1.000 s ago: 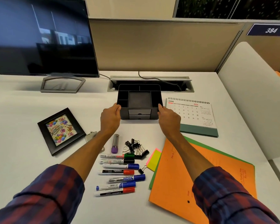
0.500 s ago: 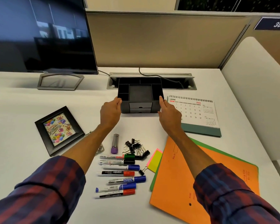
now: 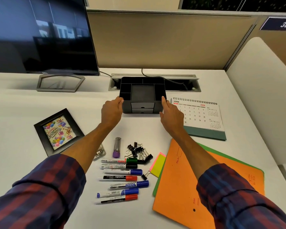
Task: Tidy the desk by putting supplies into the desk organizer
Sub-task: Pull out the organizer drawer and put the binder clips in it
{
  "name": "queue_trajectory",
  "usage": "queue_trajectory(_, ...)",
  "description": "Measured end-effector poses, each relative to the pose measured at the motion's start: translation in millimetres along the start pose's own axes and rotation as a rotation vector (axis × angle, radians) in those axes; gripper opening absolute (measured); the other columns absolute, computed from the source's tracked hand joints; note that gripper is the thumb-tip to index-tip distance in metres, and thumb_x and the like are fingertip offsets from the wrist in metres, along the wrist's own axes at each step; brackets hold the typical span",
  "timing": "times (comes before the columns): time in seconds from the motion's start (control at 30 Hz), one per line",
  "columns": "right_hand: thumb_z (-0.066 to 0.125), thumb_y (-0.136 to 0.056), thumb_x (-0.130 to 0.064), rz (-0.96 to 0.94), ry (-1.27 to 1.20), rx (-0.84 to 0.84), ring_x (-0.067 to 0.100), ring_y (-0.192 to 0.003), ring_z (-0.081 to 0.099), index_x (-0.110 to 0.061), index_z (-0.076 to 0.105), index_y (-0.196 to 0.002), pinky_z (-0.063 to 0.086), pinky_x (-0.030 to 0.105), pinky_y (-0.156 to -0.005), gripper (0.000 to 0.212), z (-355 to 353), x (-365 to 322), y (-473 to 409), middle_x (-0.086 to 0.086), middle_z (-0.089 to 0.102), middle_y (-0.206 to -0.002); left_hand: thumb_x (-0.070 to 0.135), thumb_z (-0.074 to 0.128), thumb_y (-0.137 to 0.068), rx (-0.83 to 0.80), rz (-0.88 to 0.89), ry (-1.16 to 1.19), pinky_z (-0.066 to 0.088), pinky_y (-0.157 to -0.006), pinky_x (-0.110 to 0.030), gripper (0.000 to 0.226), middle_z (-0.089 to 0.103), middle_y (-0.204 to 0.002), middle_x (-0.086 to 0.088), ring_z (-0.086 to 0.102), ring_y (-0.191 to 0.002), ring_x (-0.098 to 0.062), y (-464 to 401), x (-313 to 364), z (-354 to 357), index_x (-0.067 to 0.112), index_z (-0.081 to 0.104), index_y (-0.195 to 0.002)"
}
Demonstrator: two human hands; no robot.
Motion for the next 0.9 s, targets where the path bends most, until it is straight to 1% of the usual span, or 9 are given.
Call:
queue_trajectory(0.13,0.051,-0.099,-0.033,0.009,-0.005,-0.016,0.028,-0.122,0.053,-0.017,0.022,-0.153,0.051,0.043,-0.09,0.064,-2.6,-2.2,-0.7,0.007,0.046,-0.146,0.023,0.044,-0.103,-0.026,-0.004,-0.002,0.048,-0.074,-0.031,0.032,0.073,-0.094,-0.016,0.068,-0.08,-0.032,-1.1,-1.1,0.9,0.005,0.066,-0.118)
queue_trajectory(0.3,0.052,-0.096,-0.039,0.052,0.011,-0.038,0.031,-0.139,0.033,-0.015,0.017,-0.154,0.038,0.045,-0.105,0.071,-8.0,-8.4,4.4,0.014,0.028,-0.156,0.029,0.045,-0.102,-0.064,-0.12,0.02,0.048,-0.093,-0.038,0.034,0.068,-0.121,-0.009,0.063,-0.108,-0.028,-1.4,-3.9,0.2,0.013,0.064,-0.124)
queue_trajectory(0.37,0.058,-0.093,-0.037,0.038,-0.033,0.052,0.032,-0.138,0.036,-0.013,0.027,-0.151,0.037,0.047,-0.105,0.07,-12.8,-15.2,9.7,0.016,0.033,-0.153,0.031,0.047,-0.101,-0.078,-0.142,0.034,0.046,-0.096,-0.038,0.034,0.065,-0.125,-0.007,0.061,-0.113,-0.027,-1.3,-2.1,-0.8,0.014,0.064,-0.125)
queue_trajectory(0.47,0.066,-0.086,-0.03,-0.04,-0.109,0.253,0.03,-0.122,0.052,-0.01,0.052,-0.136,0.046,0.046,-0.095,0.056,-17.6,-30.0,19.8,0.013,0.053,-0.136,0.033,0.051,-0.099,-0.105,-0.135,0.034,0.042,-0.102,-0.04,0.035,0.057,-0.136,-0.006,0.053,-0.124,-0.026,-1.2,0.9,0.6,0.014,0.062,-0.126)
queue_trajectory(0.53,0.065,-0.084,-0.028,-0.068,-0.152,0.3,0.028,-0.11,0.057,-0.011,0.06,-0.125,0.048,0.042,-0.087,0.045,-16.2,-38.1,24.4,0.01,0.06,-0.123,0.036,0.052,-0.098,-0.136,-0.141,0.013,0.037,-0.107,-0.043,0.037,0.048,-0.146,-0.005,0.046,-0.132,-0.026,-1.2,-0.5,5.0,0.016,0.06,-0.129)
queue_trajectory(0.6,0.063,-0.086,-0.026,-0.059,-0.274,0.265,0.026,-0.096,0.061,-0.011,0.065,-0.117,0.048,0.037,-0.077,0.035,-10.6,-43.8,25.2,0.007,0.064,-0.11,0.037,0.052,-0.098,-0.17,-0.152,0.007,0.035,-0.108,-0.044,0.039,0.042,-0.15,-0.005,0.042,-0.135,-0.027,-0.6,-2.2,9.7,0.016,0.059,-0.131)
queue_trajectory(0.7,0.06,-0.09,-0.022,0.118,-0.624,0.089,0.017,-0.08,0.062,-0.013,0.068,-0.115,0.054,0.035,-0.074,0.027,11.0,-43.9,24.4,0.003,0.068,-0.099,0.037,0.05,-0.099,-0.182,-0.168,0.02,0.036,-0.108,-0.044,0.039,0.041,-0.151,-0.005,0.042,-0.135,-0.027,0.1,-1.8,11.5,0.016,0.058,-0.131)
queue_trajectory(0.8,0.059,-0.092,-0.017,0.283,-0.901,-0.033,0.016,-0.081,0.062,-0.013,0.067,-0.119,0.055,0.034,-0.079,0.028,31.0,-46.2,24.4,0.004,0.068,-0.099,0.035,0.047,-0.1,-0.174,-0.172,0.026,0.037,-0.107,-0.044,0.037,0.043,-0.149,-0.005,0.043,-0.134,-0.027,-0.6,-1.0,9.8,0.017,0.06,-0.13)
queue_trajectory(0.9,0.059,-0.094,-0.018,0.407,-1.133,-0.167,0.016,-0.086,0.062,-0.016,0.06,-0.129,0.051,0.024,-0.074,0.035,42.9,-56.0,23.3,0.003,0.065,-0.104,0.036,0.046,-0.101,-0.179,-0.17,0.017,0.037,-0.106,-0.044,0.037,0.043,-0.149,-0.005,0.044,-0.134,-0.027,-1.0,-1.3,9.1,0.018,0.06,-0.13)
Point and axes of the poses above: each hand's wrist, its own y-axis away from the middle knuckle, its own z-axis out of the palm, x = y × z, the point moved 7 cm from there along -y, towards the middle knuckle
